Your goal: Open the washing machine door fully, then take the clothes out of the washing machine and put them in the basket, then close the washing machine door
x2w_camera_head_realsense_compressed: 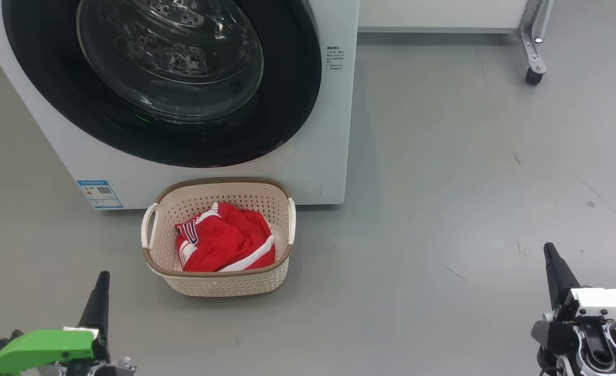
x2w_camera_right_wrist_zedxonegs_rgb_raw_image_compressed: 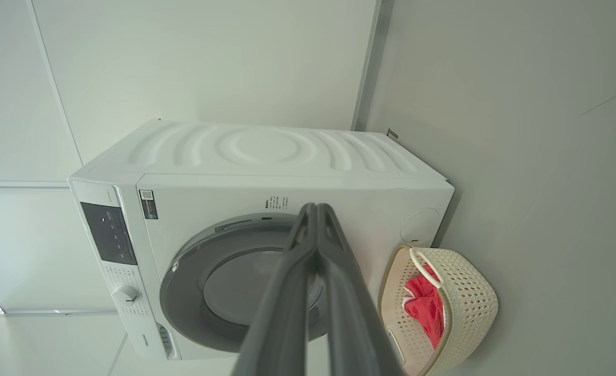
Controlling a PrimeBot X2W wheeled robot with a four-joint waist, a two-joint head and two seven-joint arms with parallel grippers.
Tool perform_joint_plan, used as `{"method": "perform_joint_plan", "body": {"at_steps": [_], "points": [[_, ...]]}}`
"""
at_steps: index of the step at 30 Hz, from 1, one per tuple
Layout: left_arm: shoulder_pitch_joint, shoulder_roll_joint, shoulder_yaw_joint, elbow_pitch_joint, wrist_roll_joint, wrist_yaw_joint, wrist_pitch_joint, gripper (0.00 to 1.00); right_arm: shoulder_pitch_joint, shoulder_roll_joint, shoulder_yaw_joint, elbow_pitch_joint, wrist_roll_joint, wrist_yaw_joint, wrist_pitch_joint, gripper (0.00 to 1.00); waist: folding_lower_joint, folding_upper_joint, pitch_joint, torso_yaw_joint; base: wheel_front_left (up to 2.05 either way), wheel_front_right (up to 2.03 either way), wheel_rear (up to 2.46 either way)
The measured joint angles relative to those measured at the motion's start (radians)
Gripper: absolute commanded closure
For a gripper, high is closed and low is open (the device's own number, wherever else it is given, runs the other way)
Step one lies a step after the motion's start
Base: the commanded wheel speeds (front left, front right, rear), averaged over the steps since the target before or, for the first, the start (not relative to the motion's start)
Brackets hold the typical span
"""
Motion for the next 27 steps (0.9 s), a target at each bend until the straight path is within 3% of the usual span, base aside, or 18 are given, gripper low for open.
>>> {"method": "perform_joint_plan", "body": {"at_steps": [27], "points": [[-0.013, 0.001, 0.008, 0.013, -0.035, 0.0, 0.01, 1.0, -0.012, 0.002, -0.005, 0.005, 0.04, 0.006, 0.013, 1.0, 0.0, 0.0, -0.001, -0.001, 0.0, 0.0, 0.0]]}}
